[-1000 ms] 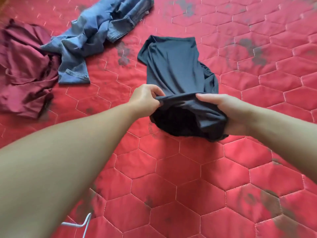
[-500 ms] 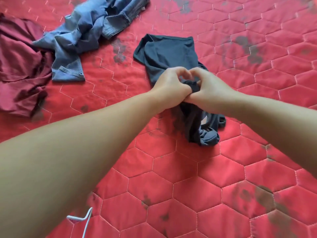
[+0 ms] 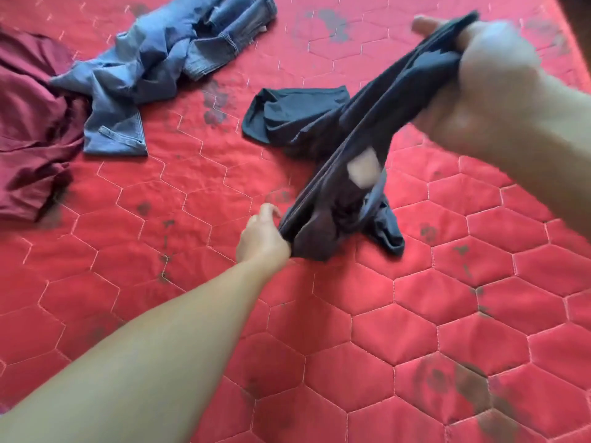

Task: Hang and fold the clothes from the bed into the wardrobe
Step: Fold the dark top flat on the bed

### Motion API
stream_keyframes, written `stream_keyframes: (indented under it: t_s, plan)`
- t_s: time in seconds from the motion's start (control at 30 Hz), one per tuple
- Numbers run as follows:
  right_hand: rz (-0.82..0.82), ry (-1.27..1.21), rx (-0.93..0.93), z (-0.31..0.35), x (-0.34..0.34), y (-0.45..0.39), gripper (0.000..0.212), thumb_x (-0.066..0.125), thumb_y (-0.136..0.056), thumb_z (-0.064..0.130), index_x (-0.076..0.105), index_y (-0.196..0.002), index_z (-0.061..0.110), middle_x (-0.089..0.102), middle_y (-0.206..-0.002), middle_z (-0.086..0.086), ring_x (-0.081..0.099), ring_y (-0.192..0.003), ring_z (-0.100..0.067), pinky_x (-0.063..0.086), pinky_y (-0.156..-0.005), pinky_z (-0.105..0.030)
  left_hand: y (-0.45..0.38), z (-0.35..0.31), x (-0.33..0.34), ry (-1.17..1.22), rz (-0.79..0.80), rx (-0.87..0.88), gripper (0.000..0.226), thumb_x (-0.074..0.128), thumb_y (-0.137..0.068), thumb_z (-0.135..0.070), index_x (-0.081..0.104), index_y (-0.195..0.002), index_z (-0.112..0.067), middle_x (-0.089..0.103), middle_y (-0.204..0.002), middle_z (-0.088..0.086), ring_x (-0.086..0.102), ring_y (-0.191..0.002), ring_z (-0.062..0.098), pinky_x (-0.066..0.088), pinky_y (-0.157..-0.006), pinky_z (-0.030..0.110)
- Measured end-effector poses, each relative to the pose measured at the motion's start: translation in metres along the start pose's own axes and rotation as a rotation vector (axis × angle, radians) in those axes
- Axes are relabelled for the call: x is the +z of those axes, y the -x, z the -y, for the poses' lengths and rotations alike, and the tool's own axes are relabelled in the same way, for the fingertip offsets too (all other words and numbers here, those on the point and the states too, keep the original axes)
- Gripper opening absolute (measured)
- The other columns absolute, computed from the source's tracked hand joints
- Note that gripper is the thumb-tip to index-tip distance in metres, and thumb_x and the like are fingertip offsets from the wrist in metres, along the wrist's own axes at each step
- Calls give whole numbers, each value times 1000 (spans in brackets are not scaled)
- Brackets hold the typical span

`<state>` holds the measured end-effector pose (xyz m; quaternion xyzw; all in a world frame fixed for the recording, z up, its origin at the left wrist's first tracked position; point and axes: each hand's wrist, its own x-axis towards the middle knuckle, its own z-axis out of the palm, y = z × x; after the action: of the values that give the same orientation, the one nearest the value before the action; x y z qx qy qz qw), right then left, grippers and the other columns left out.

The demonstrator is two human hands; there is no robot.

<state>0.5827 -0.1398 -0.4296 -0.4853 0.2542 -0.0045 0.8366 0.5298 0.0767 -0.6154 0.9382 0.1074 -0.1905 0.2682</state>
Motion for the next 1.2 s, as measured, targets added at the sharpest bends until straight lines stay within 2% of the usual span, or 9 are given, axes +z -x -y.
stream_keyframes:
  t_s: [0.17,0.33,0.47,0.53,0.67,0.73,0.93,1.1,1.2]
  plan:
    - [-235,538,-2,-11,-70,-9,22,48,-92,2,62,-82,16,61,-79,-8,64,-82,-27,59,-76,-46,7,-1,-32,238,666,-304,26,37,-98,-17,59,-112,-16,73,-96,6,71,-82,24,52,-71,32]
    - [-95,1427,226,-31,-124,17,25,45,-82,-2,66,-76,11,69,-63,-8,69,-57,-26,59,-58,-37,-4,-48,-67,1014,427,-343,24,40,-103,-18,63,-105,-13,69,-95,11,69,-81,27,58,-59,41]
    - [89,2136,199,-8,-107,33,7,61,-71,20,64,-77,22,60,-71,3,60,-68,-25,37,-52,-22,-1,-107,-111,1076,370,-259,20,49,-96,-21,67,-98,-13,72,-92,9,70,-81,24,61,-69,43]
    - [57,2153,145,26,-80,37,8,60,-71,23,65,-75,18,61,-67,3,61,-67,-25,40,-53,-22,7,-140,-149,1042,397,-201,24,51,-95,-19,67,-110,-8,72,-106,11,70,-89,26,59,-77,41]
    - [-128,1640,-18,150,-19,46,26,51,-78,15,69,-63,5,67,-51,-7,63,-48,-24,52,-53,-28,34,-208,-262,780,355,65,22,53,-86,6,54,-74,-13,54,-72,10,58,-58,19,52,-51,26]
    - [-206,1497,-113,226,8,61,26,49,-80,11,68,-66,-1,70,-60,-13,68,-57,-29,53,-57,-31,49,-239,-324,579,244,208,31,51,-81,13,52,-81,-18,50,-71,9,54,-59,18,48,-47,24]
    - [-281,1745,-321,390,68,144,28,40,-79,3,62,-85,19,67,-75,-11,64,-62,-26,46,-52,-24,126,-321,-494,-80,-159,578,43,42,-74,6,60,-93,-27,59,-88,4,53,-63,16,40,-51,21]
    - [-294,1856,-467,478,114,199,27,46,-78,-3,70,-78,9,68,-76,-15,63,-59,-25,45,-49,-22,184,-370,-585,-139,-483,768,46,42,-78,9,60,-104,-23,56,-95,2,53,-76,16,40,-52,22]
    - [-267,1928,-396,492,118,213,16,57,-80,3,71,-79,9,69,-75,-10,67,-65,-23,49,-53,-25,187,-378,-602,-281,-464,694,42,43,-80,8,65,-102,-21,60,-102,4,57,-87,21,45,-59,25]
